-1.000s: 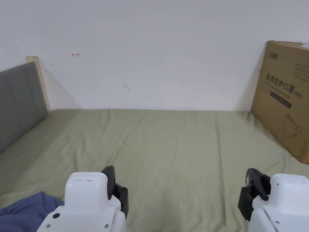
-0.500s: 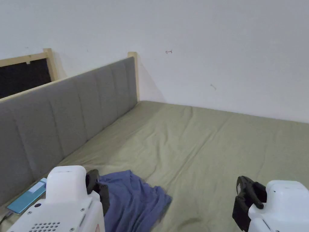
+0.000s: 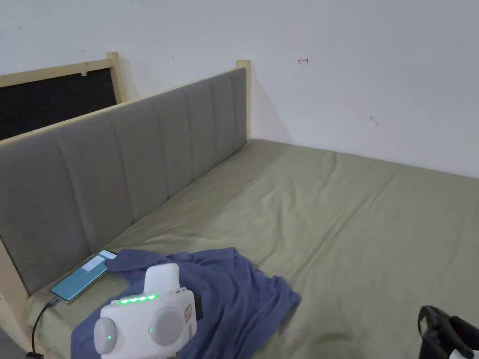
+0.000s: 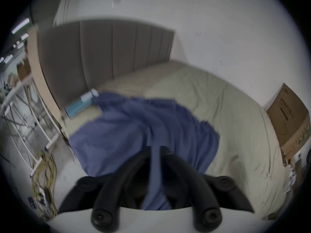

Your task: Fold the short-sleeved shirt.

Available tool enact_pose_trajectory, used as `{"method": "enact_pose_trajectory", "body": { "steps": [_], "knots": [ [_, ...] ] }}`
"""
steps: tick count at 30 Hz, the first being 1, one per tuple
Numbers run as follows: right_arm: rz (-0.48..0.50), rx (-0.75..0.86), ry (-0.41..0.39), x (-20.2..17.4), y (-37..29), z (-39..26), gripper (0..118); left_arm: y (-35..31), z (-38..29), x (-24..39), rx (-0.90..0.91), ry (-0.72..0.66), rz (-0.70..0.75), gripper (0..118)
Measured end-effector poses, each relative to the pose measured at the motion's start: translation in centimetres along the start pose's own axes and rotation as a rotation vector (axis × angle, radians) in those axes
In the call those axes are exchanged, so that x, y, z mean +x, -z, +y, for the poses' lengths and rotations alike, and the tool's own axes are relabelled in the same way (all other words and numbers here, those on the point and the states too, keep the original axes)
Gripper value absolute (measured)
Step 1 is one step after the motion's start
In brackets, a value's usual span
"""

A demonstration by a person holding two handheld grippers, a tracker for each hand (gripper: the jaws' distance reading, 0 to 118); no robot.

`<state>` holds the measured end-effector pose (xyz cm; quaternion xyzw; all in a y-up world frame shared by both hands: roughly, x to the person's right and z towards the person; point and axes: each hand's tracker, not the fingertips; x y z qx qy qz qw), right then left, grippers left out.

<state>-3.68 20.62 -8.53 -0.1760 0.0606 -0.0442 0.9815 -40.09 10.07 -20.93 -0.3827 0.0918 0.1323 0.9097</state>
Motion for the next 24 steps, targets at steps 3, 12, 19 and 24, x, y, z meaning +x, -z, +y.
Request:
{"method": "enact_pose_trajectory", "body": {
  "steps": [3,12,19,24],
  "knots": [
    [-0.032,-0.027,0.015,1.3,1.0,-0.6,1,2.9,-0.6,-0.6,-0.065,-0.026,-0.059,56],
    [-0.033,-0.128,0.073,2.9,3.9,-2.4,1,7.5,0.4,2.6,-0.202,0.134,-0.088,111],
    [-0.04,-0.185,0.076,3.4,5.1,-3.7,1,10.5,-0.8,4.4,-0.302,0.25,-0.042,87],
    [-0.045,-0.209,0.111,3.9,5.4,-4.3,1,9.4,0.6,3.0,-0.301,0.132,0.012,7]
  ]
}}
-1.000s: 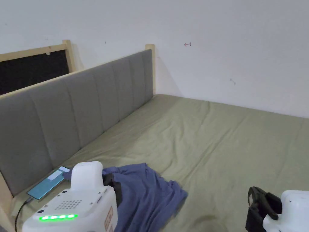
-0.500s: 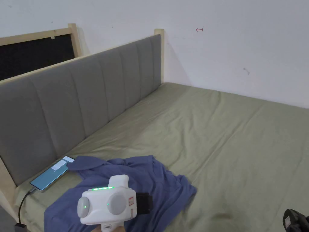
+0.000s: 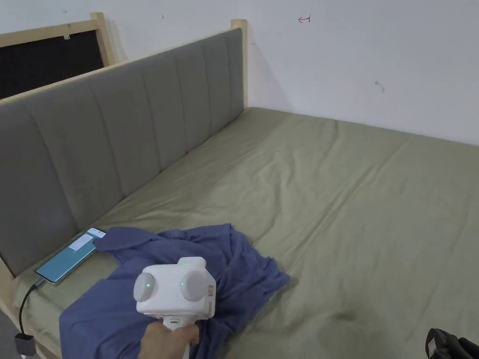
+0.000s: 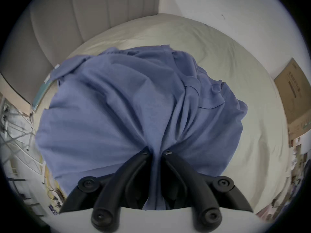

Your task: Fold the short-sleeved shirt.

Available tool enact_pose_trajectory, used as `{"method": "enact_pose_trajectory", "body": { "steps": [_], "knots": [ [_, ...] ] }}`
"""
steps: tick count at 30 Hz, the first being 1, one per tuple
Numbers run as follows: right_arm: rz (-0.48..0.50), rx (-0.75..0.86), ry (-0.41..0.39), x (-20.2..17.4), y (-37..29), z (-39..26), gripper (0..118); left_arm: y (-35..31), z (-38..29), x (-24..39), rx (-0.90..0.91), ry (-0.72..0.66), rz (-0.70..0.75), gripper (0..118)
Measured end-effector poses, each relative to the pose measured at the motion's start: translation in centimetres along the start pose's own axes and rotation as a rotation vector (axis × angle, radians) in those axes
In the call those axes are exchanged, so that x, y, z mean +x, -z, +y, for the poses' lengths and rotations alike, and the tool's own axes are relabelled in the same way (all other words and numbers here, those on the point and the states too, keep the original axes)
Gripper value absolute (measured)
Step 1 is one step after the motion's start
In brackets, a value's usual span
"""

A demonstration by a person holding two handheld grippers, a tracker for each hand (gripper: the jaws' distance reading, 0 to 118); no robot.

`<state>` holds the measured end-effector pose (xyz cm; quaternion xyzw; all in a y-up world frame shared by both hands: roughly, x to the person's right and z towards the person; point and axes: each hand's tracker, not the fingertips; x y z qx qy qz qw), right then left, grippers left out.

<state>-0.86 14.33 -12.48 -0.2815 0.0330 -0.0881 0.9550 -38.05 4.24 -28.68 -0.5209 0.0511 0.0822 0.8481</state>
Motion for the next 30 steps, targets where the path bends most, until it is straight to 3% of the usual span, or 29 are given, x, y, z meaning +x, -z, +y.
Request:
{"method": "enact_pose_trajectory", "body": {
  "steps": [1,7,14,15,20,24,30],
  "knots": [
    [0.004,-0.004,0.013,0.2,0.0,-0.1,1,0.2,0.0,-0.6,-0.01,-0.018,-0.064,7],
    [-0.01,-0.008,0.034,1.4,-0.3,-0.2,1,-2.3,0.3,0.1,0.005,-0.016,-0.061,7],
    [-0.052,0.041,0.085,4.0,-1.9,0.7,1,-9.3,2.8,4.7,0.156,0.102,-0.205,7],
    [-0.06,0.049,0.09,2.0,-3.4,1.1,1,-10.4,2.9,5.8,0.179,0.123,-0.229,7],
    [-0.142,0.113,0.123,3.8,-6.7,2.3,1,-15.7,3.2,15.1,0.266,0.293,-0.408,7],
    [-0.227,0.17,0.154,6.3,-9.6,3.1,1,-18.6,2.2,23.6,0.267,0.36,-0.654,7],
    [-0.376,0.226,0.184,11.0,-13.9,3.4,1,-19.6,-4.2,36.5,0.182,0.567,-0.833,7]
  ]
}}
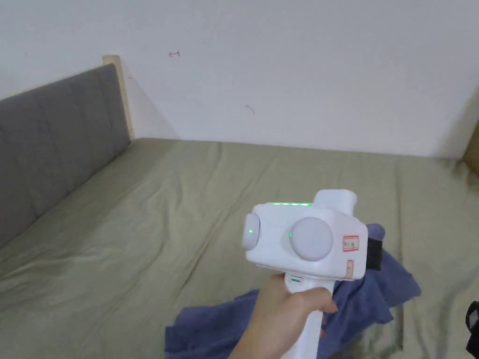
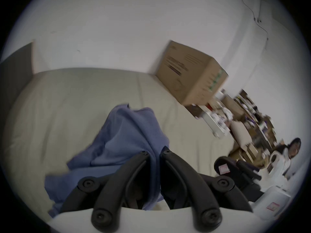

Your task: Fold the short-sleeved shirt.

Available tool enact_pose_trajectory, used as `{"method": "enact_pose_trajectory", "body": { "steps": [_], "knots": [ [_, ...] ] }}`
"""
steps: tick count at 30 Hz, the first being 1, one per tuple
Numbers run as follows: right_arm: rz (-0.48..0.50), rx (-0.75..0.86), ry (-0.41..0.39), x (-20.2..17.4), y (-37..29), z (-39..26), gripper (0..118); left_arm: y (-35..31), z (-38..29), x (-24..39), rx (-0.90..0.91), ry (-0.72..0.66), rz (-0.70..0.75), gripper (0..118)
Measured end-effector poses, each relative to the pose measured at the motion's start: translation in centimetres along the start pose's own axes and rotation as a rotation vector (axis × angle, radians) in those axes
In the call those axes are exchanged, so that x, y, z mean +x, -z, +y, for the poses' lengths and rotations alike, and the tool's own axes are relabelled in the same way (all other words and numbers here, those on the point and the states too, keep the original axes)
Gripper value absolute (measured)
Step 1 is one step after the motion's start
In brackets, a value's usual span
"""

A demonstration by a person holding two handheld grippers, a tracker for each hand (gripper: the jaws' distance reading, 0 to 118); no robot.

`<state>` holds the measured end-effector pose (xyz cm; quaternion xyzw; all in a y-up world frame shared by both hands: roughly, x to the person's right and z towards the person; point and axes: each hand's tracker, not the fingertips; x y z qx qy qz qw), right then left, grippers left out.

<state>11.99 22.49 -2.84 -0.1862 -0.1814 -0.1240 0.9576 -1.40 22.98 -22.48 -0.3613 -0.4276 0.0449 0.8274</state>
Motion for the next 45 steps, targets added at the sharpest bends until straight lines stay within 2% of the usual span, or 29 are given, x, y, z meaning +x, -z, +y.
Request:
{"method": "enact_pose_trajectory", "body": {
  "steps": [4,9,10,11,13,14,16,18,19,20,21,22,23,26,31,37,38,39,40,41,42,43,45],
  "knots": [
    [-0.086,-0.002,0.021,3.6,-0.7,0.3,1,8.0,-4.9,3.6,-0.174,-0.002,-0.088,7],
    [-0.133,-0.052,0.062,7.2,0.5,-1.0,1,15.6,-13.0,5.5,-0.43,0.063,-0.049,10],
    [-0.136,-0.062,0.06,7.6,0.7,-1.3,1,16.1,-14.1,5.4,-0.46,0.044,-0.066,22],
    [-0.14,-0.073,0.055,7.8,0.9,-1.4,1,16.3,-14.8,5.3,-0.488,0.033,-0.074,40],
    [-0.144,-0.089,0.046,8.2,1.6,-2.0,1,15.8,-15.1,5.2,-0.481,0.017,-0.091,86],
    [-0.142,-0.095,0.043,8.2,1.8,-2.1,1,15.0,-14.6,5.1,-0.47,0.014,-0.101,97],
    [-0.132,-0.104,0.046,8.1,2.3,-2.1,1,13.6,-13.5,4.9,-0.421,0.019,-0.102,103],
    [-0.11,-0.106,0.046,7.7,2.6,-2.3,1,12.0,-12.2,4.5,-0.385,0.042,-0.068,103],
    [-0.096,-0.108,0.041,7.4,2.8,-2.2,1,10.8,-11.3,3.8,-0.357,0.05,-0.054,99],
    [-0.082,-0.107,0.033,7.0,2.8,-2.2,1,9.7,-10.7,3.2,-0.331,0.042,-0.04,87],
    [-0.072,-0.107,0.025,6.5,2.9,-2.4,1,8.6,-10.4,2.5,-0.306,0.023,-0.023,66],
    [-0.061,-0.111,0.017,6.1,3.1,-2.5,1,7.5,-10.2,1.6,-0.285,0.0,-0.005,27],
    [-0.049,-0.116,0.012,5.8,3.2,-2.6,1,6.6,-10.2,0.2,-0.273,-0.024,0.027,1],
    [-0.009,-0.132,0.007,4.5,3.6,-3.2,1,3.9,-12.2,-3.4,-0.247,-0.091,0.135,0],
    [0.034,-0.161,-0.017,2.3,4.4,-4.1,1,0.6,-15.1,-8.5,-0.279,-0.198,0.22,0],
    [0.07,-0.193,-0.056,0.4,5.1,-4.6,1,-3.1,-12.4,-13.3,-0.187,-0.273,0.279,0],
    [0.071,-0.198,-0.067,0.3,5.2,-4.6,1,-3.7,-11.6,-14.6,-0.173,-0.296,0.313,4],
    [0.071,-0.201,-0.077,0.3,5.3,-4.7,1,-4.4,-10.9,-15.9,-0.145,-0.317,0.352,20],
    [0.068,-0.204,-0.087,0.3,5.4,-4.7,1,-4.9,-10.1,-17.3,-0.129,-0.323,0.397,51],
    [0.063,-0.208,-0.093,-0.4,5.3,-4.7,1,-5.2,-9.5,-18.8,-0.132,-0.324,0.442,75],
    [0.06,-0.213,-0.095,-0.4,5.5,-4.8,1,-5.2,-9.0,-20.1,-0.136,-0.34,0.488,94],
    [0.055,-0.221,-0.091,-0.4,5.8,-5.0,1,-5.2,-8.6,-21.8,-0.144,-0.356,0.53,104],
    [0.051,-0.24,-0.075,0.3,6.8,-5.3,1,-4.6,-8.1,-24.6,-0.179,-0.4,0.539,100]
  ]
}}
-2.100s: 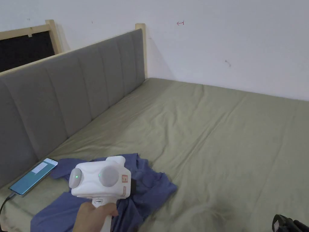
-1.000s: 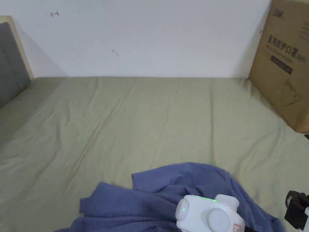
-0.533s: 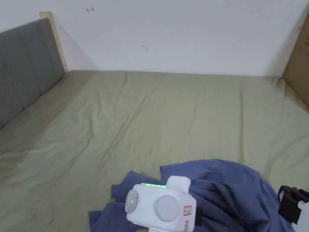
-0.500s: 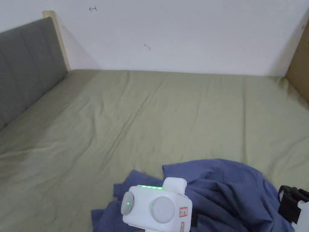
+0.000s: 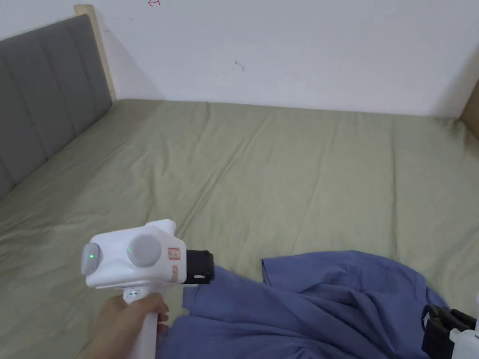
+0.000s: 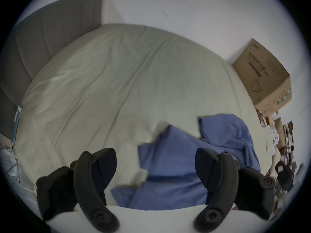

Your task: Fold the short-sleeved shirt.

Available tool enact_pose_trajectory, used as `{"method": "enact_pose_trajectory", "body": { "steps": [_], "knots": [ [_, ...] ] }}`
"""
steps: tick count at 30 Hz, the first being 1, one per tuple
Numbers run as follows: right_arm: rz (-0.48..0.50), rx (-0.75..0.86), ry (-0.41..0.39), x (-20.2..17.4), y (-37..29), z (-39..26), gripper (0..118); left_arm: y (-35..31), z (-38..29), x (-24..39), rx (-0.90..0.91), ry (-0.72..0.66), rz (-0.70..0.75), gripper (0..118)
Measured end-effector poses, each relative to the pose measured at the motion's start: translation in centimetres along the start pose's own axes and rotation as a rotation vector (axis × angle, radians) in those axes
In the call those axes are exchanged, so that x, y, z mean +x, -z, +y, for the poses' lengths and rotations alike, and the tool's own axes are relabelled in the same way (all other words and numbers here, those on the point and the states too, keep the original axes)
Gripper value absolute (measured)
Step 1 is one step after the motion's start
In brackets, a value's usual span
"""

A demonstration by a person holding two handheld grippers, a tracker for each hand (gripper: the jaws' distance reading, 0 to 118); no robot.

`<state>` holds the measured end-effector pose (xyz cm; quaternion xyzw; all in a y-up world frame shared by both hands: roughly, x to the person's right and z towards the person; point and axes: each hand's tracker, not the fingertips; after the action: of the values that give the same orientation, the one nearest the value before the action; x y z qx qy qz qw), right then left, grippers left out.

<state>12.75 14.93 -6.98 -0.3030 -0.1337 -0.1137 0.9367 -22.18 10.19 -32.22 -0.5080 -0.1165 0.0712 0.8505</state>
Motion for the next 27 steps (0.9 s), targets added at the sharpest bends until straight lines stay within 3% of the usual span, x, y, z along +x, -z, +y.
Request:
{"method": "enact_pose_trajectory", "body": {
  "steps": [2,7,9,10,12,15,17,22,27],
  "knots": [
    [0.005,-0.021,0.012,0.1,0.7,-0.2,1,2.1,0.8,-1.2,-0.07,-0.025,-0.027,100],
    [-0.002,-0.056,-0.008,0.8,2.3,-0.6,1,5.5,0.3,-1.7,-0.114,0.034,0.141,95],
    [-0.002,-0.066,-0.008,0.7,2.7,-0.8,1,6.8,-0.4,-1.5,-0.162,0.023,0.09,87],
    [-0.002,-0.074,-0.008,0.7,3.0,-0.9,1,7.2,-1.1,-1.1,-0.178,0.008,0.062,88],
    [0.001,-0.088,-0.013,0.7,3.4,-1.1,1,7.8,-2.0,0.7,-0.125,0.111,0.183,86],
    [-0.012,-0.104,-0.045,0.6,3.6,-1.3,1,7.7,-2.0,2.0,-0.122,0.137,0.195,53],
    [-0.026,-0.115,-0.054,0.6,3.9,-1.4,1,7.8,-1.8,2.6,-0.122,0.163,0.201,15],
    [-0.01,-0.127,-0.023,1.3,4.0,-1.3,1,7.5,-2.1,3.6,-0.128,0.271,0.234,5],
    [0.134,-0.124,0.129,4.1,5.0,1.9,1,4.2,-0.8,2.0,-0.079,0.2,0.14,2]
  ]
}}
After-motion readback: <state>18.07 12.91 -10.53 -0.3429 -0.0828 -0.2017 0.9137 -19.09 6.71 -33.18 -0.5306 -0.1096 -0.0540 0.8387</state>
